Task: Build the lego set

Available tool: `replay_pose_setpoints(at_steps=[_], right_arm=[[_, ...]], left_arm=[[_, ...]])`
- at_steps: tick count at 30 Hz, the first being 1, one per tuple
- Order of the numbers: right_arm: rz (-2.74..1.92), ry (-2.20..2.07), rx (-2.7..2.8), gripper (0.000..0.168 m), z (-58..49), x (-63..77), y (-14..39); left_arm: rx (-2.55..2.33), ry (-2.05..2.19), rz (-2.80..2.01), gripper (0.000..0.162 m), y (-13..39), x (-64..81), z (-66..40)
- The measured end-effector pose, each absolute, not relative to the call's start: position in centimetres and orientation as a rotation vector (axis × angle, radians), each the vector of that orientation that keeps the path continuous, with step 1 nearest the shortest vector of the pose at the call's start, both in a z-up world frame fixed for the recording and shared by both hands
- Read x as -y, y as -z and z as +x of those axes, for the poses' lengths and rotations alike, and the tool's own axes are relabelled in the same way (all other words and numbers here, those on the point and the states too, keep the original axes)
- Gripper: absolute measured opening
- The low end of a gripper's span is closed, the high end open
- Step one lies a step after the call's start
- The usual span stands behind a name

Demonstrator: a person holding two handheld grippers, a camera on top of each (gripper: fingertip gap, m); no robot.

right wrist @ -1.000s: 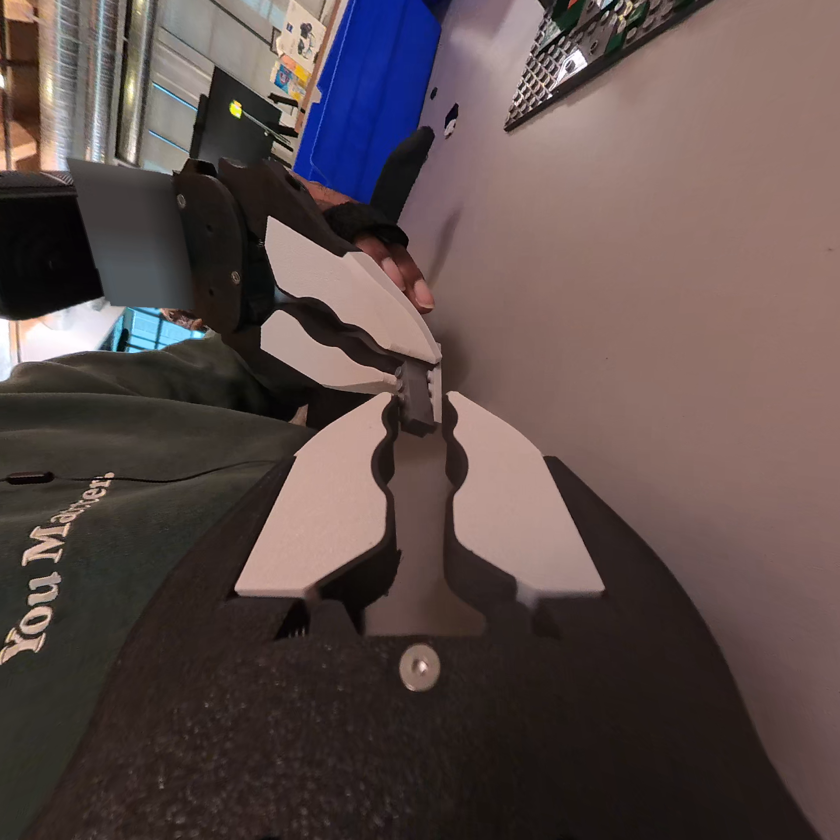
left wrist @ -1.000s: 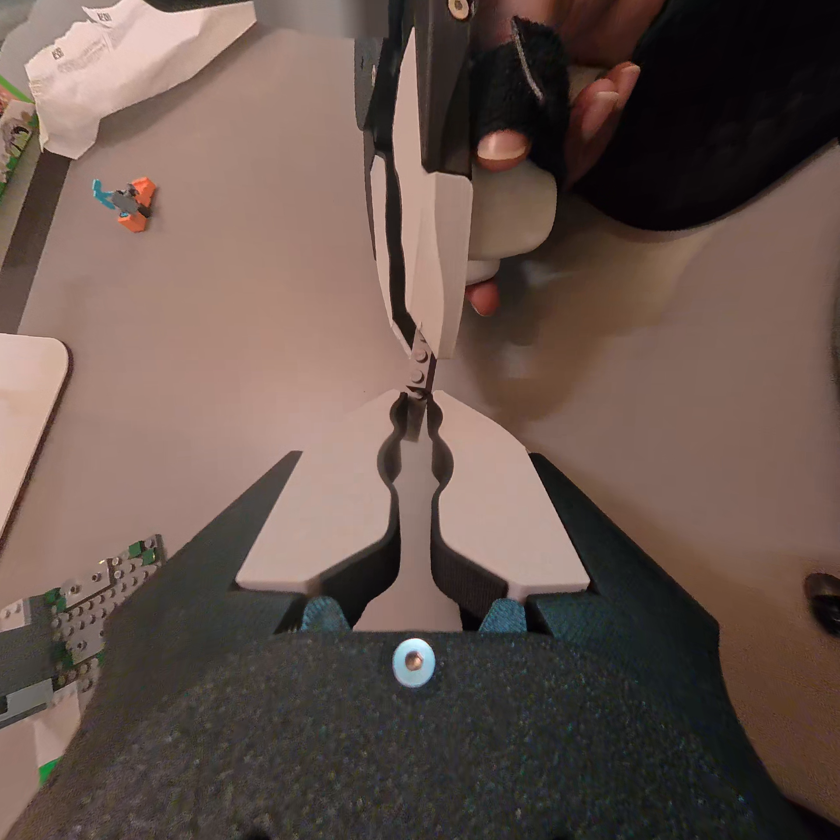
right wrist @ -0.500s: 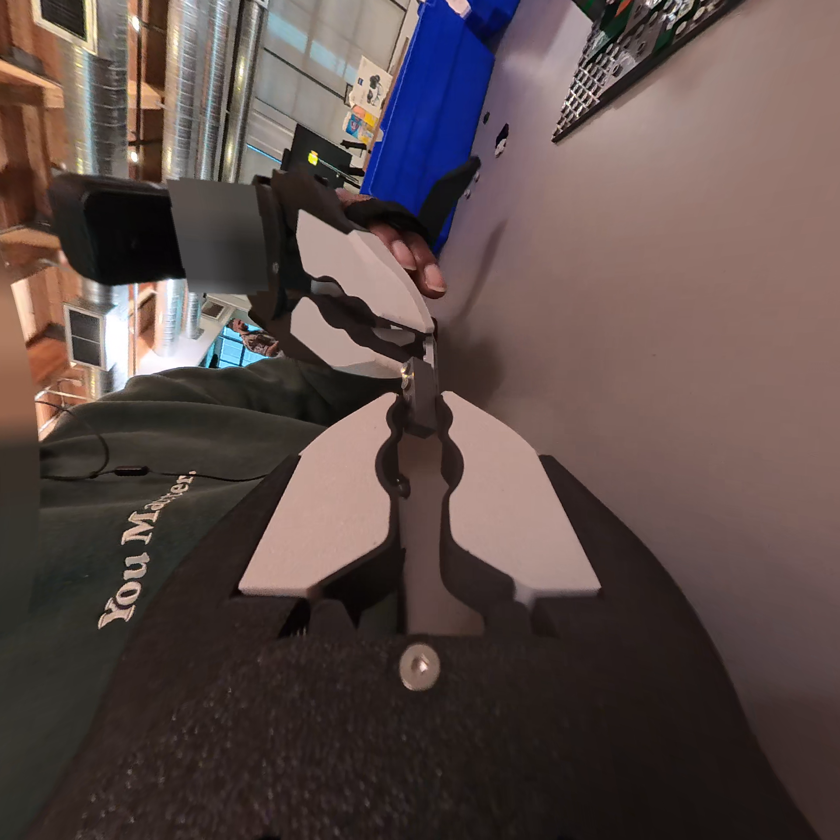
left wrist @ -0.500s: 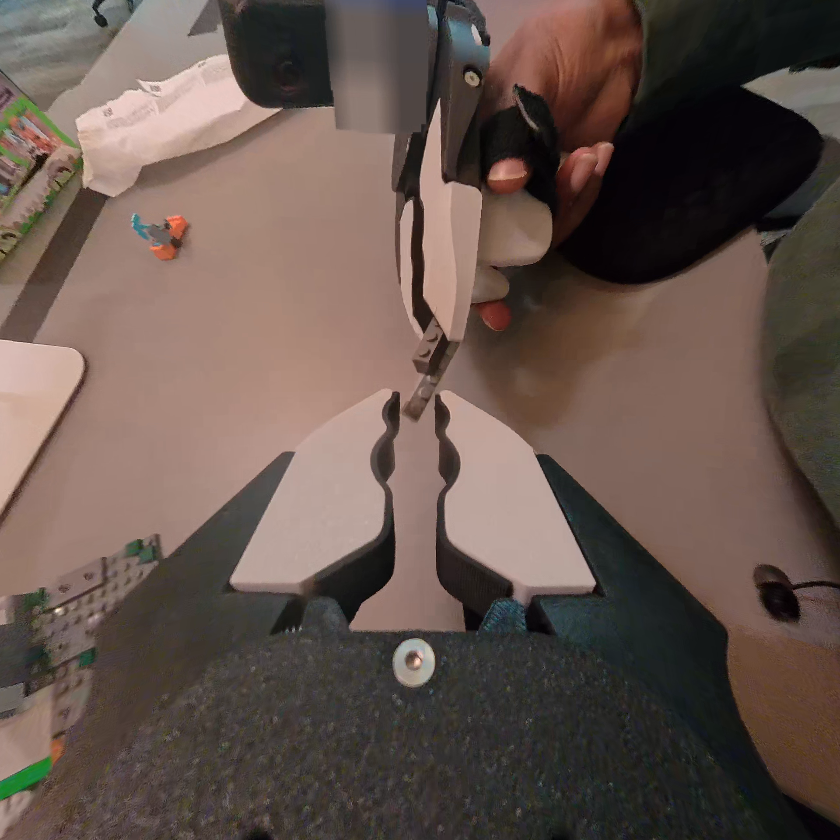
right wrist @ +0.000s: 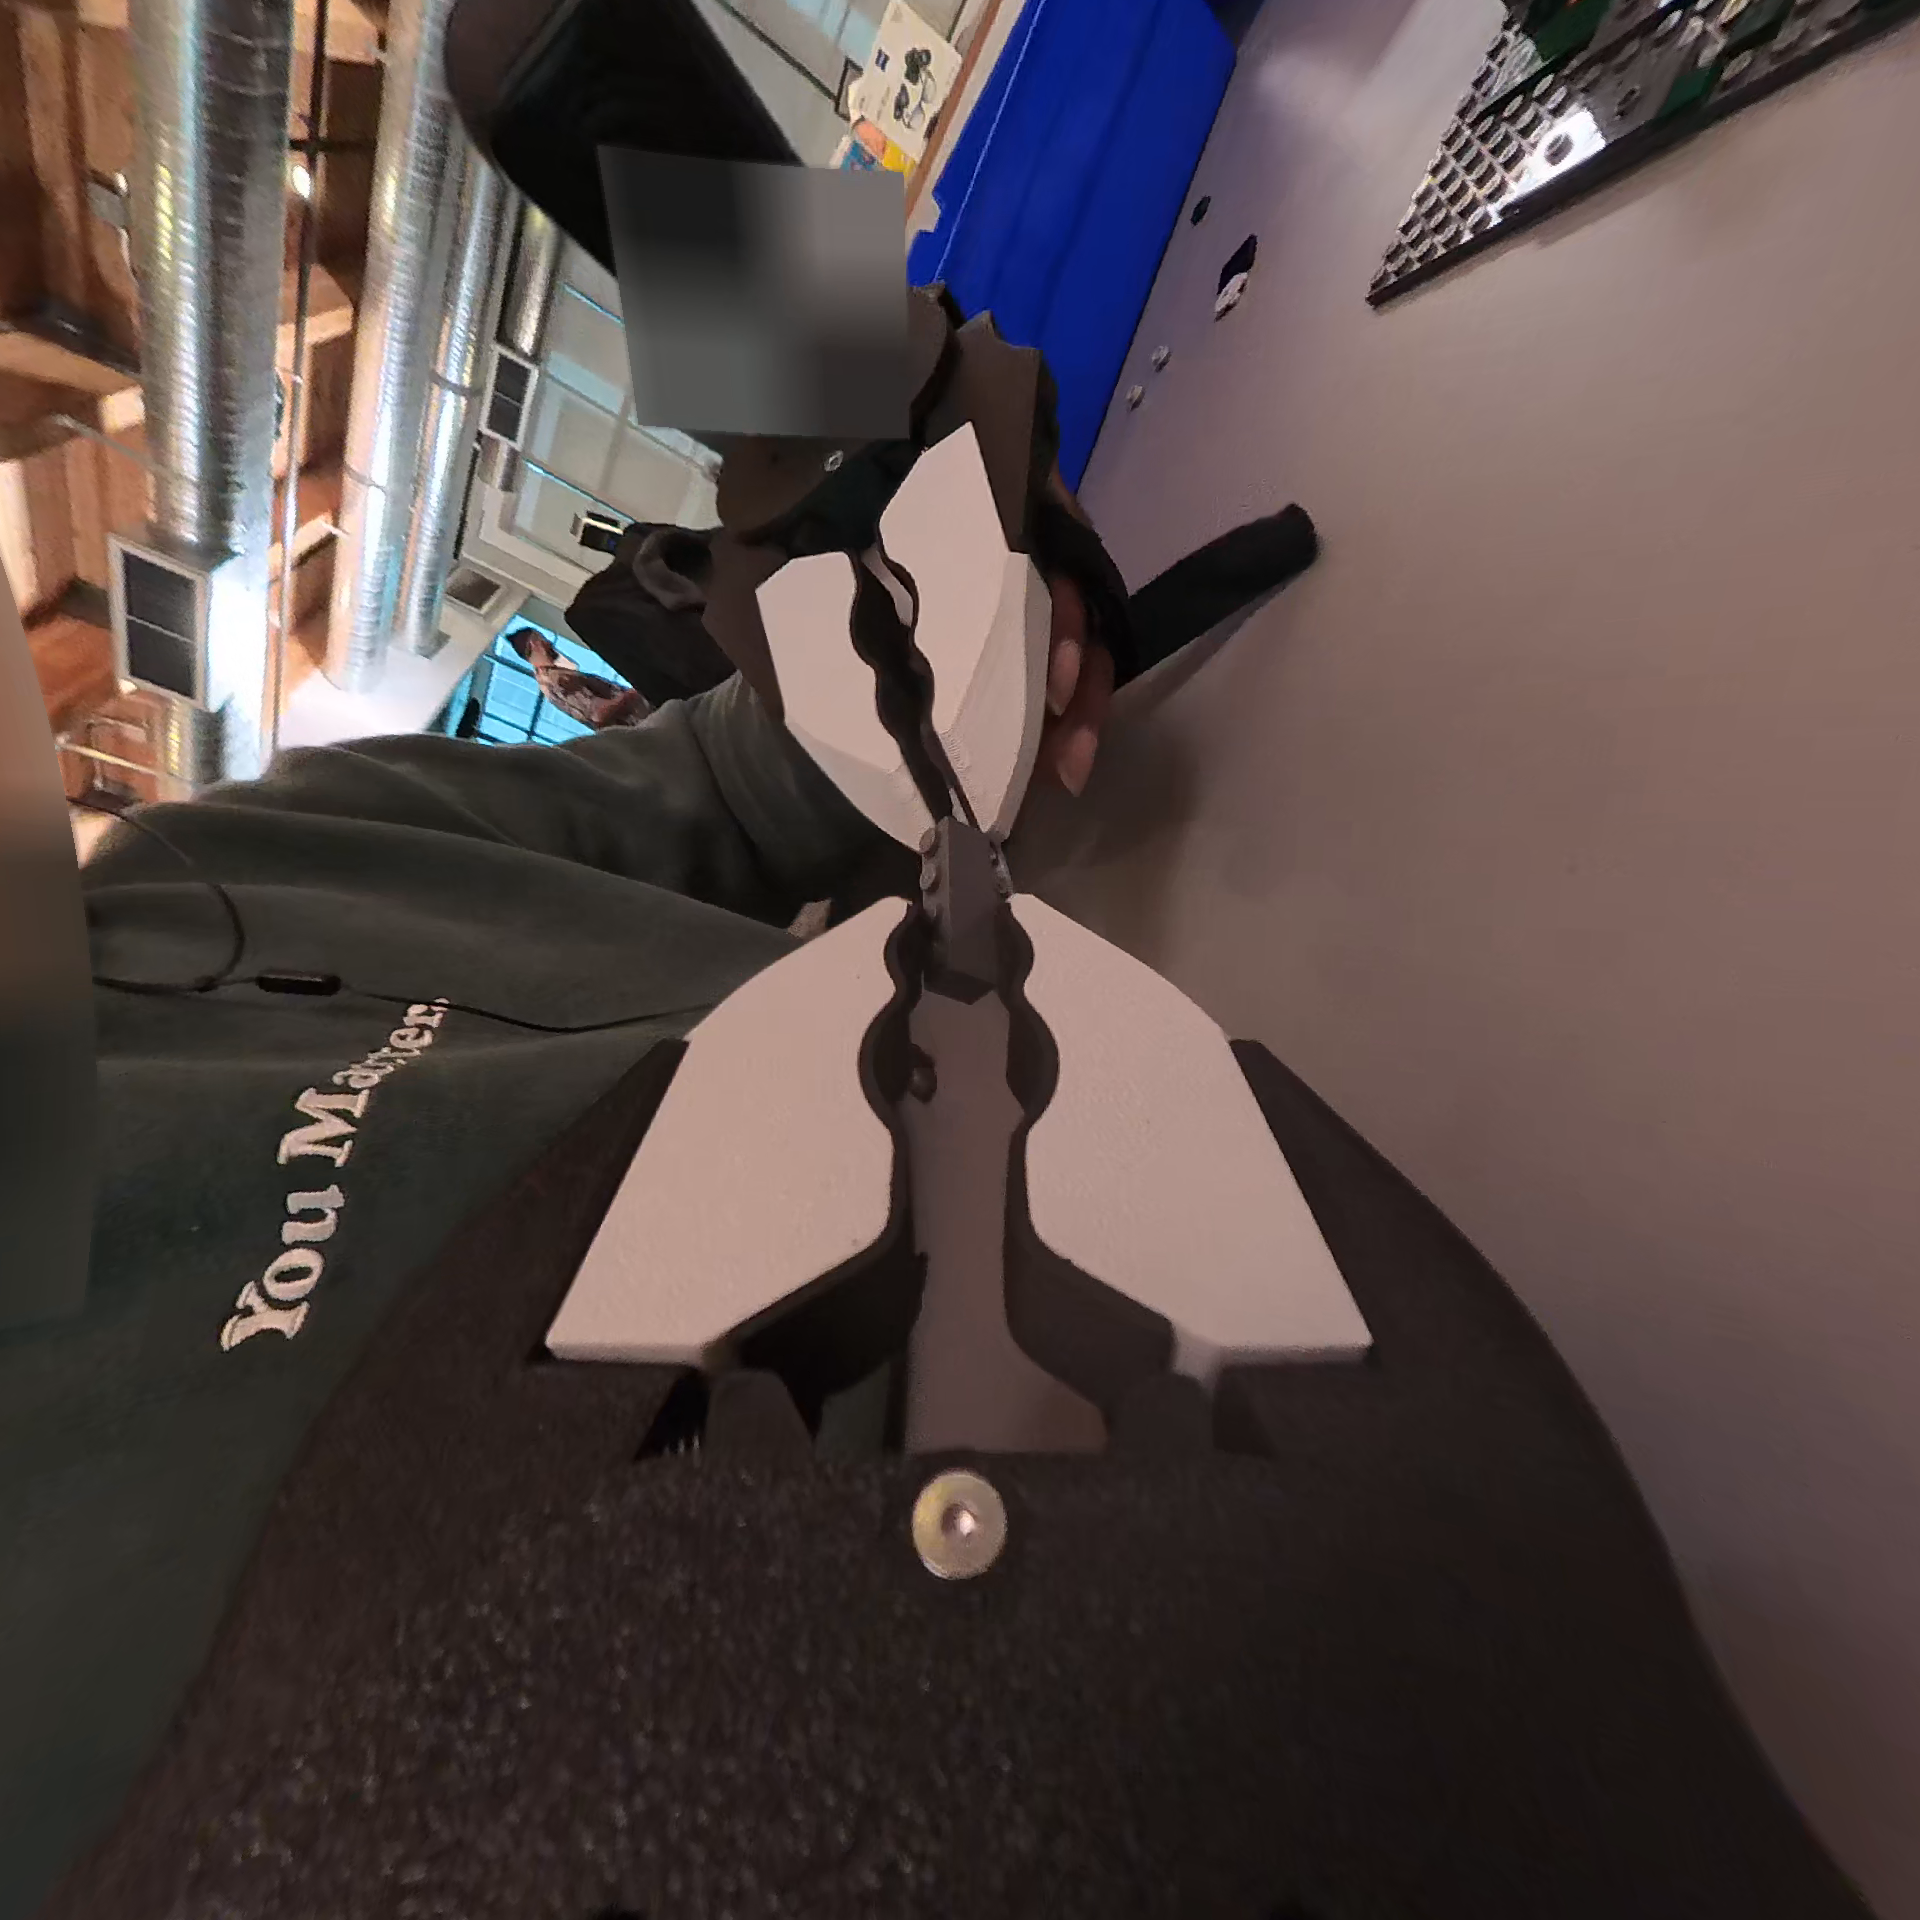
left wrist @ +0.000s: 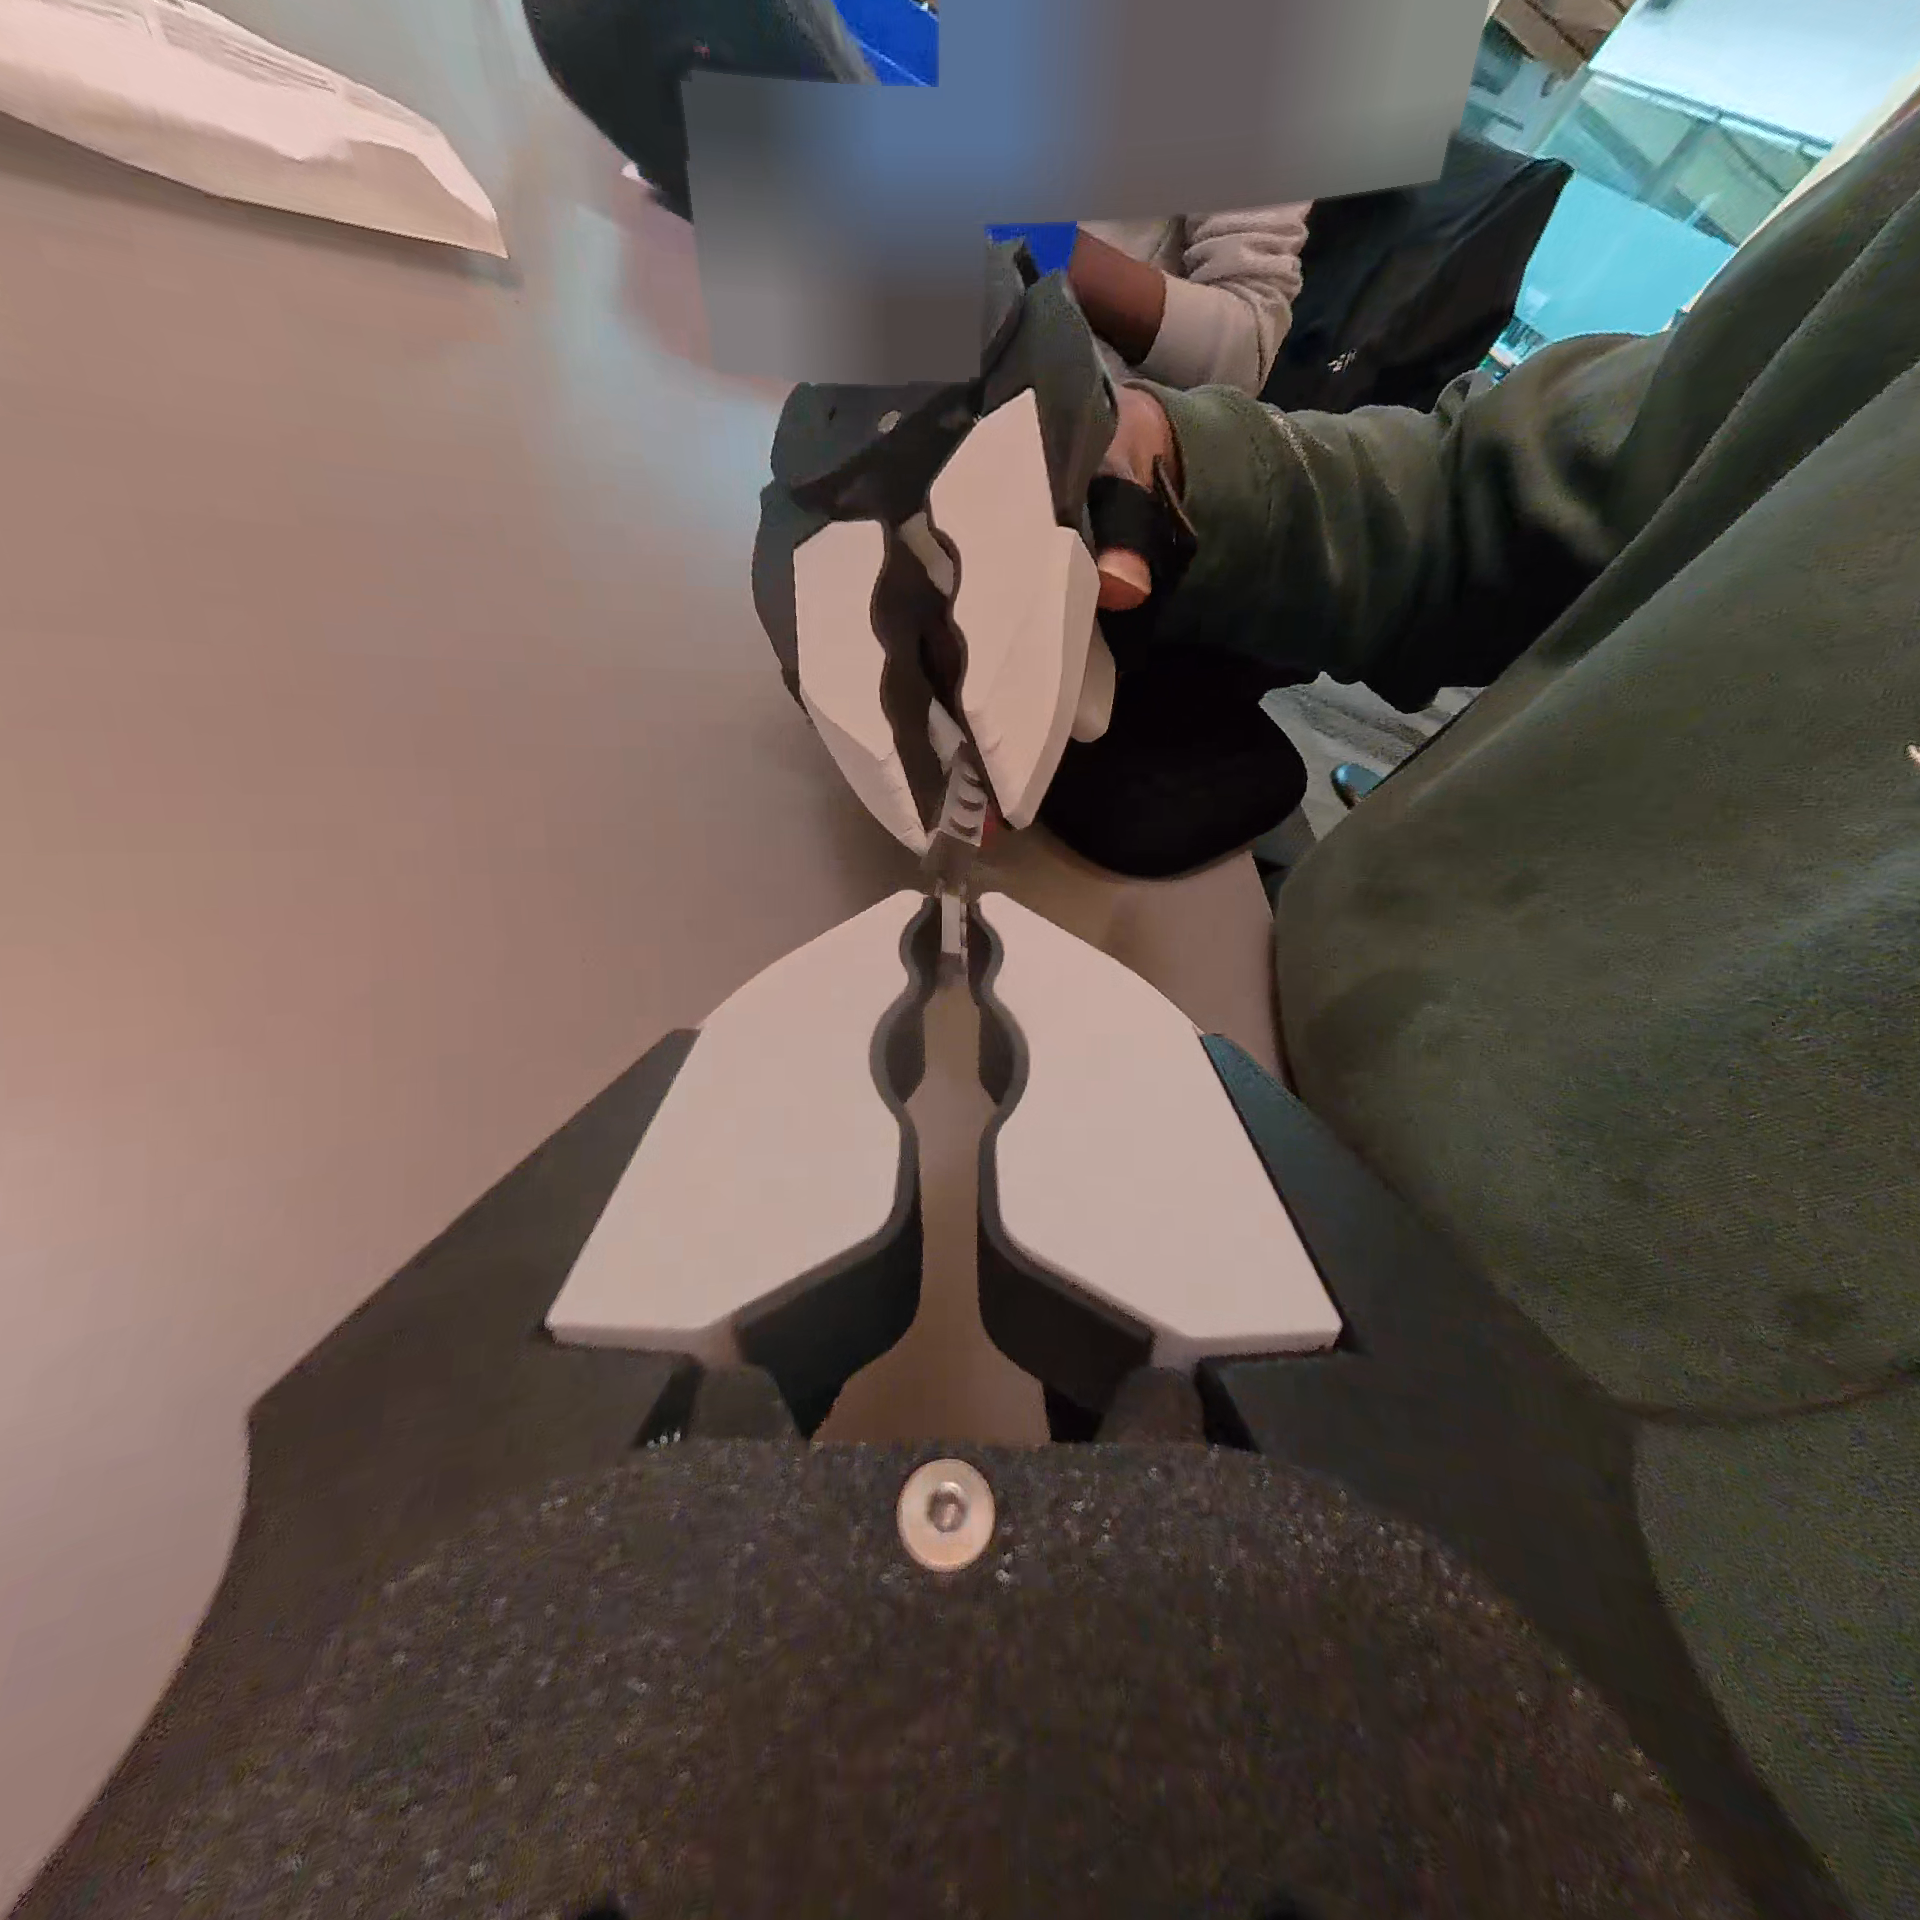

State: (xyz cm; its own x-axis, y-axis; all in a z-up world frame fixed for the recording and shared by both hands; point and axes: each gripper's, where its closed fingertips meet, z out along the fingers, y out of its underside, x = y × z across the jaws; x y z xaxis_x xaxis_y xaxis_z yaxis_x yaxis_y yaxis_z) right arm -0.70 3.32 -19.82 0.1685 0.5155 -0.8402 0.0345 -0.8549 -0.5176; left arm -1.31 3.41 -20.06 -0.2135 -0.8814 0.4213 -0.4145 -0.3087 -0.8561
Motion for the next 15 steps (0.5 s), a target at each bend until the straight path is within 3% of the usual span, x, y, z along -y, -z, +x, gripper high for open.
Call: replay_pose_setpoints(at_steps=[8,15], right_arm=[[-1.941,-1.407,0.787,0.013,-0.6,-3.8,19.1],[-1.848,-0.929,1.077,0.013,0.2,-4.6,18.6]], left_arm=[[-1.372,1.626,-1.738,0.004,20.0,-4.5,-1.1],[-0.8,2.013,-1.901,0.004,18.6,-6.8,-0.8]])
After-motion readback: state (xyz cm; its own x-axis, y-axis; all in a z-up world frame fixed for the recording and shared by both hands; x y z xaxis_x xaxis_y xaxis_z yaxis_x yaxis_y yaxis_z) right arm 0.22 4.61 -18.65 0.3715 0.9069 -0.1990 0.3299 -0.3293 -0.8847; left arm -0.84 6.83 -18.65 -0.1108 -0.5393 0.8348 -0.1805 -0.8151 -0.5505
